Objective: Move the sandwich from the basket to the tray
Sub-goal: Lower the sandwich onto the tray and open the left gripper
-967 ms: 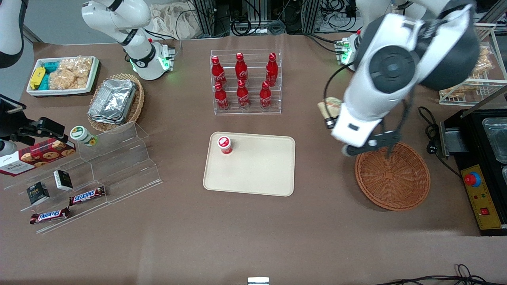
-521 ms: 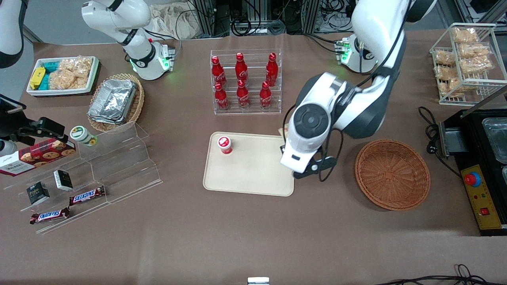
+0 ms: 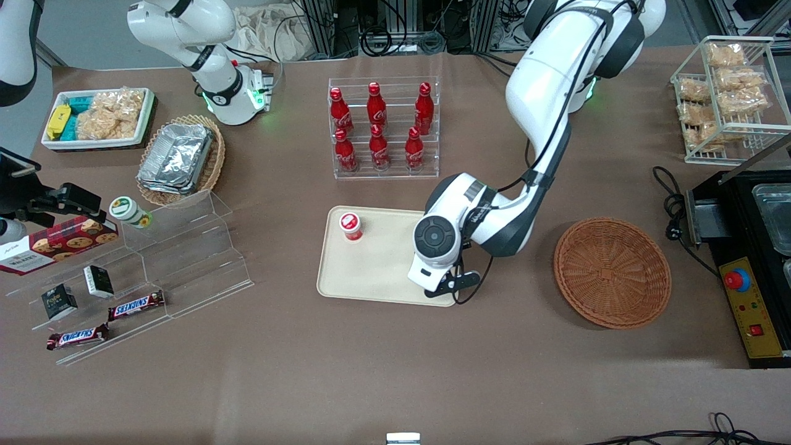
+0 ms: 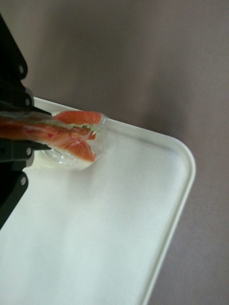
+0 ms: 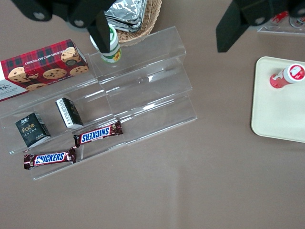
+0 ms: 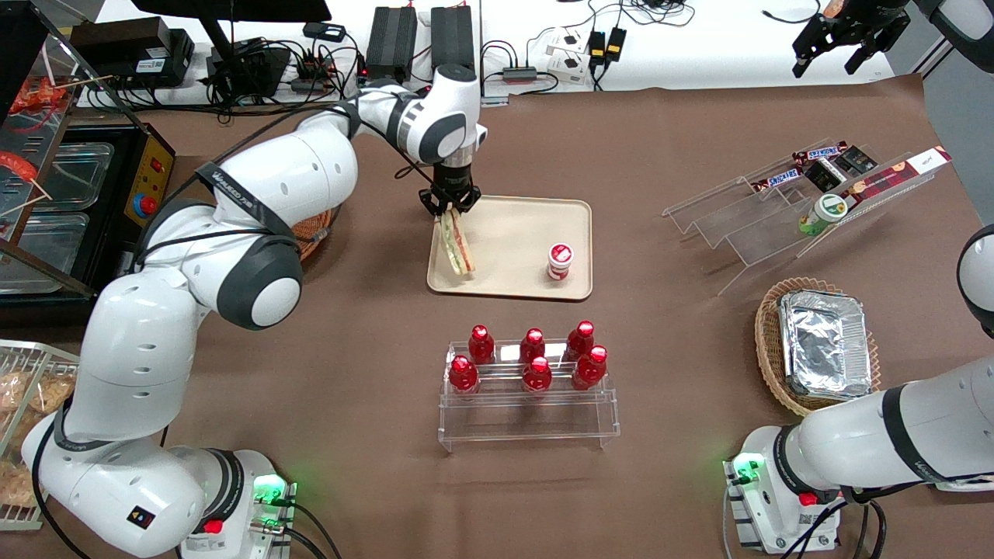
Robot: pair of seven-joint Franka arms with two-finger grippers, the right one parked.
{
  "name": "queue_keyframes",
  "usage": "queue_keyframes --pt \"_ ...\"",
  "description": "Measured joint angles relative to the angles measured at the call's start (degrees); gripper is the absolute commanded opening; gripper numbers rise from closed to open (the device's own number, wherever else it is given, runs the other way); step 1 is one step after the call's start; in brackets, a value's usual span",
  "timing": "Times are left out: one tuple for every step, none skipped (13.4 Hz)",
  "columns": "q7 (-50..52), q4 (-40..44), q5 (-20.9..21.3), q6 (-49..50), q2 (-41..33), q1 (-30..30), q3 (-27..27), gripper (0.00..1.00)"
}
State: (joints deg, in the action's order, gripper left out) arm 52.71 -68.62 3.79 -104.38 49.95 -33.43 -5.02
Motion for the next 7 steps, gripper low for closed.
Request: queue_keyframes --pt "0.04 0.02 0.97 -0.36 0.93 -0.23 0.00 0.24" --pt "0.14 0.03 1.68 -0.61 1.56 -0.31 0.00 0.36" --pt "0.22 0.13 1.96 -0.86 1.81 -0.30 0.02 0.58" --pt "0.31 0.35 2.07 -0.98 1.79 -0.30 0.03 0.97" --pt "0.94 0.70 2.12 -1.03 1.78 -0.30 0.05 0.99" --pt "2.47 1.08 2.34 -1.14 1.73 -0.29 0.09 1.00" --pt "4.64 1.71 2.73 -1.29 1.48 -0.27 0.13 1.00"
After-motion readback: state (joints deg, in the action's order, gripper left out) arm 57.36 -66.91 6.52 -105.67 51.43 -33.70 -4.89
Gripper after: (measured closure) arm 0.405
